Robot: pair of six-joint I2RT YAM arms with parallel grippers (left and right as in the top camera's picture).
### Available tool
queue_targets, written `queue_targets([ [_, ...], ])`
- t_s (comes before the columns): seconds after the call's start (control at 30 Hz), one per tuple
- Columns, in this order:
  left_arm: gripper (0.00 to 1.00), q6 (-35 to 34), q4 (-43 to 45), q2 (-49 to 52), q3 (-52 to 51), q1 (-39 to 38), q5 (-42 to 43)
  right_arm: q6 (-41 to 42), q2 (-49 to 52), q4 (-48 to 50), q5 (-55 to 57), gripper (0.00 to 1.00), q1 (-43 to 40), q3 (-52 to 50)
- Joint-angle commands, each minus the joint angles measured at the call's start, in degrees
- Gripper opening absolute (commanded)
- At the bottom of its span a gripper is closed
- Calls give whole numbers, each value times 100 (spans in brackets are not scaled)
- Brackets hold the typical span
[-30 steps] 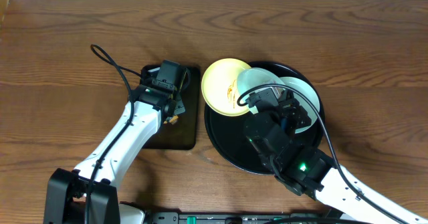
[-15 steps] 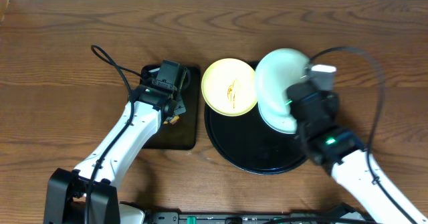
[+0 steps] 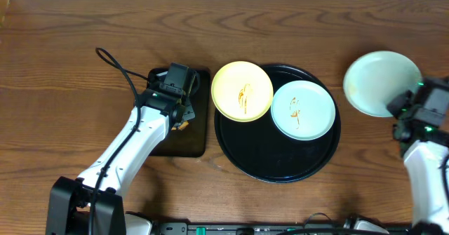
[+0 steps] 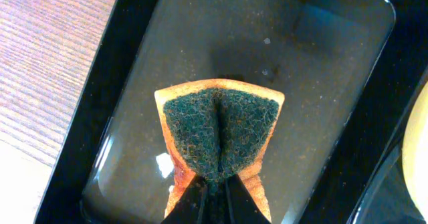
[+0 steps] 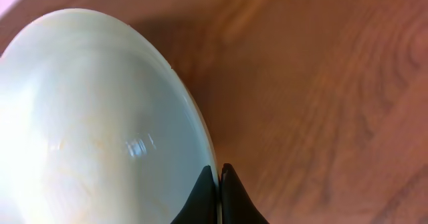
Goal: Clean dirty plates on tray and stack at the side
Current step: 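Carry the blue plate right and set it on the table, then move right gripper back to grip the remaining blue plate rim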
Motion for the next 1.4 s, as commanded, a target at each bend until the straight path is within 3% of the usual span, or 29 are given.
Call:
queue_targets([
  [0.0,8,79,2,-11,-61,26,-9,162,409,144,-848,1,-601,111],
  [0.43,8,79,2,-11,-61,26,-9,151,1290,470,-1126,1,-1069,111],
  [0.5,8,79,2,-11,-61,26,-9,44,1290,505,-1331,9,-1064,111],
  [0.57,8,79,2,-11,-61,26,-9,0,1287,507,-1762,26,-1049,111],
  [0.63,8,79,2,-11,-61,26,-9,-179,1287,503,-2315,36,-1025,111],
  [0.77,8,79,2,-11,-61,26,-9,-715,1287,262,-4022,40,-798,111],
  [0.9,8,79,2,-11,-61,26,-9,-1207,1287,-557,-4907,41,-374,111],
  [1.07,8,79,2,-11,-61,26,-9,-1534,1290,-2072,-4127,44,557,83],
  [1.37,7,79,0,-11,-61,26,-9,-966,1290,-2409,-3449,48,1602,-83],
])
